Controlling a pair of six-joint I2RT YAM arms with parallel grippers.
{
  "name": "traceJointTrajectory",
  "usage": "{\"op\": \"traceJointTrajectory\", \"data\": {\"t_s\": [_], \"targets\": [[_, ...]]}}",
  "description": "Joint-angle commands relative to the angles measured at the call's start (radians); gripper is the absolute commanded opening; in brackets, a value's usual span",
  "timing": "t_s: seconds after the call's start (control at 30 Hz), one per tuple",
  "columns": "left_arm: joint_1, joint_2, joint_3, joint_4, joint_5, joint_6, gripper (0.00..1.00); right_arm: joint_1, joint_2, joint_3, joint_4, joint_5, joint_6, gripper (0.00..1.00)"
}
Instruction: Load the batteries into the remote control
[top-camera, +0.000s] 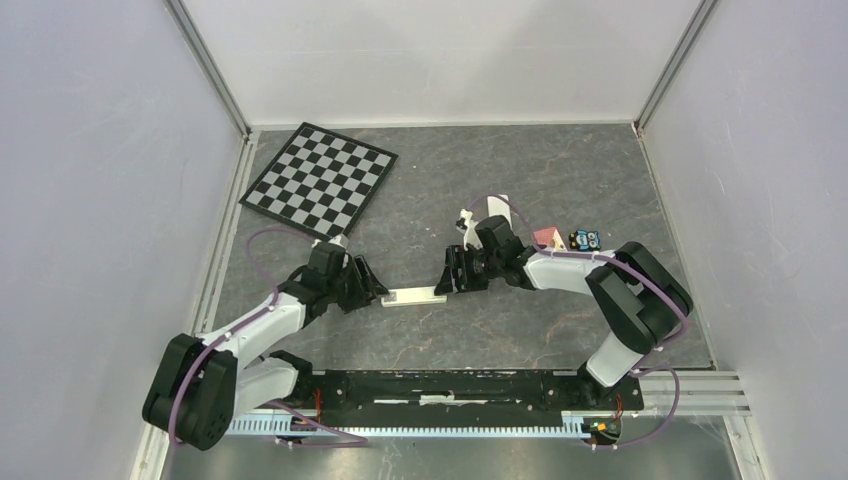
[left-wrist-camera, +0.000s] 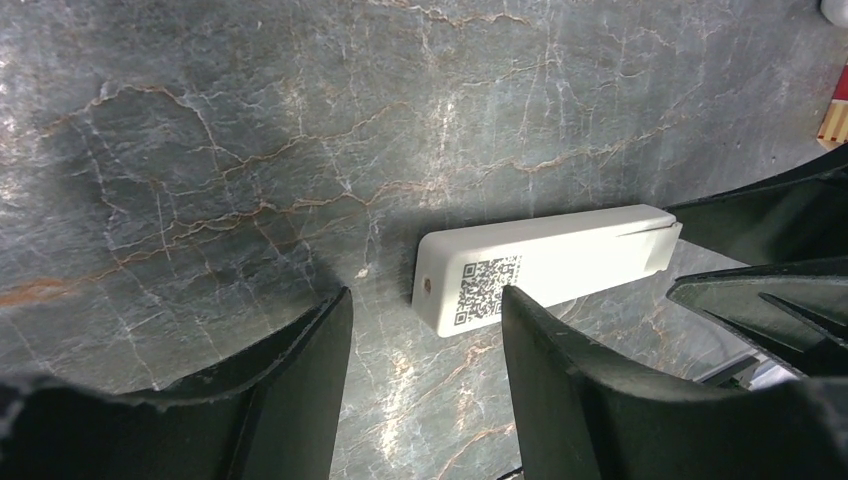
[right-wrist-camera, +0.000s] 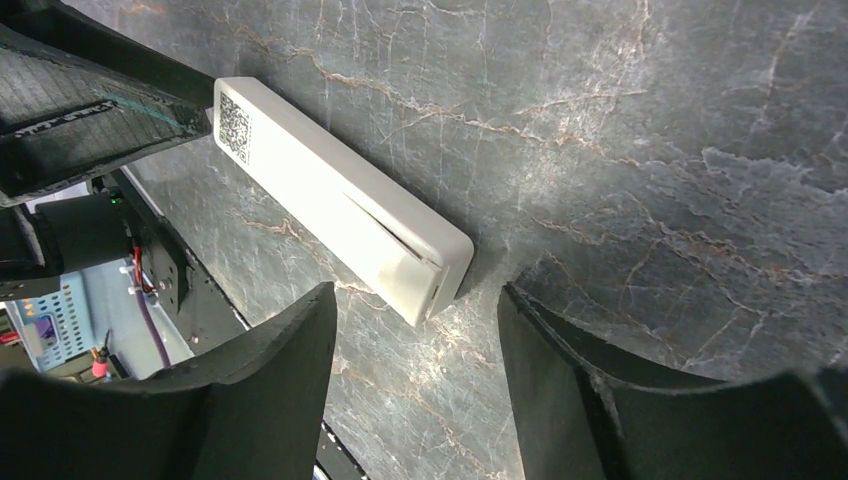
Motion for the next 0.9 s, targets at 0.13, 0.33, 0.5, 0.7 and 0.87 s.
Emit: {"op": "traceJointTrajectory", "data": {"t_s": [0.13, 0.33, 0.5, 0.7, 0.87], "targets": [[0.006, 0.026, -0.012, 0.056, 0.029, 0.017, 0.61, 0.016, 0.024, 0.002, 0.032, 0.056, -0.01, 0.57], [0.007, 0.051, -0.016, 0.073, 0.036, 0.012, 0.61, 0.016, 0.037, -0.022, 0.065, 0.063, 0.004, 0.5], [0.007, 0.059, -0.019, 0.075, 0.039, 0.009, 0.58, 0.016, 0.043, -0.036, 0.076, 0.063, 0.001, 0.38], [0.006, 0.057, -0.021, 0.077, 0.041, 0.006, 0.54, 0.016, 0.04, -0.057, 0.086, 0.054, -0.01, 0.27], [0.007, 0.053, -0.023, 0.081, 0.04, 0.002, 0.52, 0.014, 0.03, -0.063, 0.081, 0.061, -0.017, 0.24]]}}
